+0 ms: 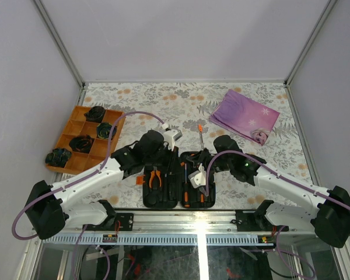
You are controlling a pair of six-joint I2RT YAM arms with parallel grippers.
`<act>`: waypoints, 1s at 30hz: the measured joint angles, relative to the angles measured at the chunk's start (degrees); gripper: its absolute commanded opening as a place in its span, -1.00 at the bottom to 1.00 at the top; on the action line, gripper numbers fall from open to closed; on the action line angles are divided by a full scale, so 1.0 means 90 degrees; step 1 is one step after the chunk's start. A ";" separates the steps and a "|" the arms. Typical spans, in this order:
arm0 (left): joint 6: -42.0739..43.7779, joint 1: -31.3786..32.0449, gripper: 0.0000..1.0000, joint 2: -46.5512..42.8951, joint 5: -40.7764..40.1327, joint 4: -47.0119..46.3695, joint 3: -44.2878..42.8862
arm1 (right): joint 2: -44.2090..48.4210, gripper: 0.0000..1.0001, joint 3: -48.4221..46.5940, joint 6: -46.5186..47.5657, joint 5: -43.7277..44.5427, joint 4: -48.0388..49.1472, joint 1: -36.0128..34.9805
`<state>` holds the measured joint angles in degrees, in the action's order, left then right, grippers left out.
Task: Sort the tools into containers
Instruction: Pick up the screwdriver from the center of the board.
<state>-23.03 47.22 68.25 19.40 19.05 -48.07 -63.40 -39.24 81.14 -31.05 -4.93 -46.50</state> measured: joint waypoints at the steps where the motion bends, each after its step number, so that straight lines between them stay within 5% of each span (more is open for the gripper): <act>1: 0.0007 0.0000 -1.00 -0.0002 -0.0002 0.0000 -0.0005 | 0.0002 -0.55 -0.0002 0.0010 -0.0002 -0.0002 0.0000; 9: 0.0005 0.0000 -1.00 -0.0087 -0.0107 0.0005 -0.0007 | 0.0209 0.01 -0.0012 -0.0177 -0.0029 -0.0044 0.0000; 19: 0.0002 0.0000 -1.00 -0.0352 -0.0789 0.0007 -0.0007 | 0.0942 0.12 0.0073 -0.1110 -0.0124 0.0270 0.0000; 30: -0.0068 0.0000 -1.00 -0.0712 -0.1404 0.0010 -0.0005 | 0.1486 0.26 0.0563 -0.6353 0.1328 0.2001 -0.0005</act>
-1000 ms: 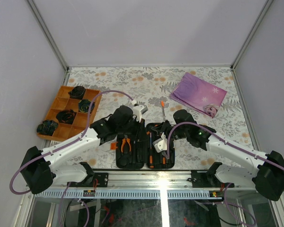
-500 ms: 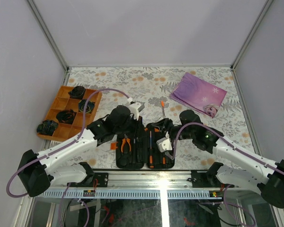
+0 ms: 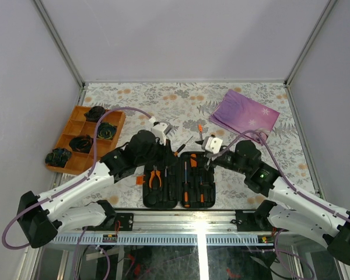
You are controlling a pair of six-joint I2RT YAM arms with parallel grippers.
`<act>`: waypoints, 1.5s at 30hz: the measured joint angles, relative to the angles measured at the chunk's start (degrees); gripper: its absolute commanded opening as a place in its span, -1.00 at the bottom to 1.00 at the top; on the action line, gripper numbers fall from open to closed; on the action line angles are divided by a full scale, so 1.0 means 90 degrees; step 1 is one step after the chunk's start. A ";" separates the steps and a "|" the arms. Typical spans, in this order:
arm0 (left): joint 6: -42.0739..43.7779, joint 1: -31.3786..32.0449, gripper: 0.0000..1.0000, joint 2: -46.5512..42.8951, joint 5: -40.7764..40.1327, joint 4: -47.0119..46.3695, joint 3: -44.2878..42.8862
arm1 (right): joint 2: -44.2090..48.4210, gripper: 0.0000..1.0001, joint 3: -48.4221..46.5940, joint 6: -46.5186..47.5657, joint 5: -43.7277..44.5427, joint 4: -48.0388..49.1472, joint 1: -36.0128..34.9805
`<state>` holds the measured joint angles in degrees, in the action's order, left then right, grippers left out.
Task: Sort the tools into containers
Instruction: Pick up the screwdriver from the center of the board.
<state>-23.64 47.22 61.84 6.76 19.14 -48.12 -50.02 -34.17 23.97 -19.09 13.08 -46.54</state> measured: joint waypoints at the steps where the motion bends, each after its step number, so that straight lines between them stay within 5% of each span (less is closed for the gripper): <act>1: -0.0010 0.0000 -1.00 -0.0032 -0.0041 0.0000 0.0000 | 0.0049 0.26 0.0027 -0.0449 0.0168 0.0061 0.0000; 12: -0.0211 0.0000 -1.00 -0.0389 -0.0301 -0.0029 0.0070 | -0.0010 0.33 -0.0163 -0.4187 0.2385 -0.0673 0.0000; 19: -0.0440 0.0000 -1.00 -0.0593 -0.0362 -0.0090 0.0121 | -0.0080 0.29 -0.0272 -0.5792 0.2577 -0.0872 0.0000; 30: -0.0770 0.0000 -1.00 -0.1015 -0.0403 -0.0816 0.0585 | -0.0194 0.18 -0.0087 -0.8818 0.3113 0.0408 -0.0002; 45: -0.0901 0.0000 -1.00 -0.0814 -0.0355 -0.1246 0.0624 | -0.1632 0.02 -0.0066 -1.0457 0.3043 0.1846 -0.0330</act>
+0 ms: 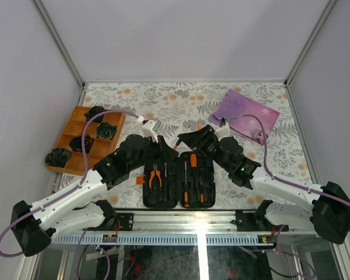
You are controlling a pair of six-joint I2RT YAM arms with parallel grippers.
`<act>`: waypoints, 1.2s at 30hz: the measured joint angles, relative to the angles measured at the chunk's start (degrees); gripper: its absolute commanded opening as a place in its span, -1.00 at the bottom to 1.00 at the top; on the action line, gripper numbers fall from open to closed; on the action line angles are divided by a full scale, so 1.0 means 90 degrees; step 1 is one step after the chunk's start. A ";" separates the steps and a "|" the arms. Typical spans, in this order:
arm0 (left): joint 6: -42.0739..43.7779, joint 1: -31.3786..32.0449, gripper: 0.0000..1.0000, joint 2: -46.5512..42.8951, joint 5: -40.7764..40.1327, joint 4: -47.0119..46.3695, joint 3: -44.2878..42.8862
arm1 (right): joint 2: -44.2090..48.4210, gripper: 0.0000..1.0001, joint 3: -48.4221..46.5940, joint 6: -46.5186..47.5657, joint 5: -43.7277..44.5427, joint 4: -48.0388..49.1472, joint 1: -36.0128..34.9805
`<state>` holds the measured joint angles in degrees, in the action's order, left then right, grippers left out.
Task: Sort the tools into containers
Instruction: Pick up the screwdriver from the center of the board.
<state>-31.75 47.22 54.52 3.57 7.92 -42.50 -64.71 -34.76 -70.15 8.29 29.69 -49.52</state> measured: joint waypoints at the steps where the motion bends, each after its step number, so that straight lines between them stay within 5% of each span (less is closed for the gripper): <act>1: 0.0000 0.0000 -1.00 0.0015 0.0005 -0.0024 0.0000 | -0.0024 0.00 0.0000 -0.0046 0.0000 0.0078 0.0000; 8: 0.0002 0.0000 -1.00 0.0019 0.0019 -0.0070 0.0000 | -0.0274 -0.26 0.0000 -0.0216 -0.0090 0.0359 0.0000; 15: 0.0002 0.0000 -0.99 0.0063 0.0075 -0.0061 0.0000 | -0.0491 -0.98 -0.0012 -0.0398 -0.0255 0.0588 -0.0005; 36: 0.0027 0.0000 0.21 0.0073 0.0430 -0.0056 -0.0002 | -0.0243 -1.00 -0.0379 0.1144 0.0257 -0.0748 -0.0024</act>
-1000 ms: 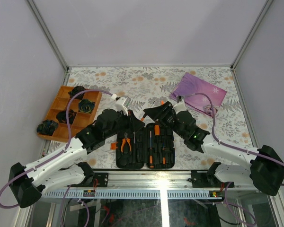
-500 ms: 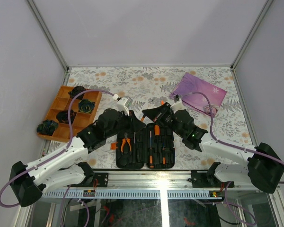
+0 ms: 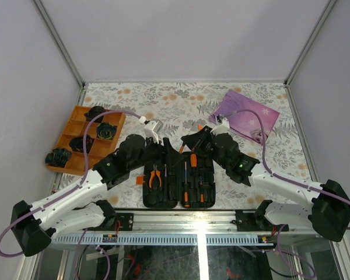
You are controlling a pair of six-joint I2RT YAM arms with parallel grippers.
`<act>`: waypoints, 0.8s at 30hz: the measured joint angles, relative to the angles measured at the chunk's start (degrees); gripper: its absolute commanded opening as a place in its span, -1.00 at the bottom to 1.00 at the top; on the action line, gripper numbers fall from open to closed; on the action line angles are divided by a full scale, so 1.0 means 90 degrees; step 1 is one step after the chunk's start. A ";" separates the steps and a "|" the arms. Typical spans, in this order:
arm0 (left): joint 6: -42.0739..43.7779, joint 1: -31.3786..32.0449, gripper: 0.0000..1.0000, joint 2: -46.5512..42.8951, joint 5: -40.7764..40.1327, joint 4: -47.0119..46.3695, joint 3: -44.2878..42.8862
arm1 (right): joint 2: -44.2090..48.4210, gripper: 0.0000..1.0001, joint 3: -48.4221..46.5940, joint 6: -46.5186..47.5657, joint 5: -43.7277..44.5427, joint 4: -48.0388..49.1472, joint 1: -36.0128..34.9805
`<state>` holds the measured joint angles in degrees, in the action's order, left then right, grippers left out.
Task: Sort the tools into containers
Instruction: Pick up the screwdriver from the center of the board.
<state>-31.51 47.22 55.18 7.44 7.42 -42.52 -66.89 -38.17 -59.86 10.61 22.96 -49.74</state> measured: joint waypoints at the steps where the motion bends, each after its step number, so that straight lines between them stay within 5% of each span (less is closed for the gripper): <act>1: 0.0005 0.0000 0.22 -0.0029 0.0005 0.0002 0.0000 | 0.0019 -1.00 -0.0066 0.0160 0.0104 -0.0165 0.0000; 9: -0.0036 0.0000 0.23 -0.0359 -0.0112 0.0010 0.0000 | 0.0393 -0.99 -0.0155 0.1464 0.0328 -0.0906 0.0000; 24: -0.0639 0.0000 0.12 -0.0551 -0.0624 -0.0163 0.0002 | -0.0022 -0.99 -0.0092 0.2460 -0.2215 -0.0491 0.0000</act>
<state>-37.26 47.22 50.22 1.83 5.96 -42.50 -67.09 -39.00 -37.71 -9.32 18.55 -49.74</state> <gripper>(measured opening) 0.585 0.158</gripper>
